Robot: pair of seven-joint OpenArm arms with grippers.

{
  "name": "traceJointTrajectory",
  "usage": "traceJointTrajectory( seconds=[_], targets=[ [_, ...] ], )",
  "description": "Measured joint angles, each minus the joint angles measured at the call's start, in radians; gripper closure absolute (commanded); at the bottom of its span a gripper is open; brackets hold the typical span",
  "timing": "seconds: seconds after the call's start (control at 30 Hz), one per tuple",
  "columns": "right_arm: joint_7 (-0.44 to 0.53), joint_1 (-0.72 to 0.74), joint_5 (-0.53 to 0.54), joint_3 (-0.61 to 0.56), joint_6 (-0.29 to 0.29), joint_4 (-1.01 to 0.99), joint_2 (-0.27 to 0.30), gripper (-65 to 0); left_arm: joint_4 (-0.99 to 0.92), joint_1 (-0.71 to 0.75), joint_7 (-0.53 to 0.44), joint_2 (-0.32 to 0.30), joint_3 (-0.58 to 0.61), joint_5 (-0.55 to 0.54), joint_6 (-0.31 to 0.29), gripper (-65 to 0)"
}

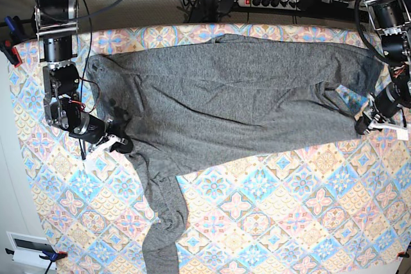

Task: Layout the t-shirt on the table in an organized manner, then fold the t-shirt properly
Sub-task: 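Pull the grey shirt ends apart with both grippers to stretch it taut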

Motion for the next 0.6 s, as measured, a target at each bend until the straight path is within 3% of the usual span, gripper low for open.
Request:
traceJointTrajectory(
  seconds=[0.3,0.47,0.6],
  targets=[
    [-0.001,0.009,0.0,-0.001,0.001,0.0,0.011,-0.1,0.0,0.015,0.007,-0.019,0.002,-0.001,-0.001,0.0],
    [-0.016,0.006,0.001,0.087,0.001,-0.001,0.006,-0.1,0.0,0.014,0.004,-0.024,0.002,-0.001,-0.001,0.0],
    [-0.012,0.007,0.001,0.099,0.001,0.0,0.043,-0.1,0.0,0.015,0.011,-0.02,-0.044,-0.001,-0.001,0.0]
  ],
)
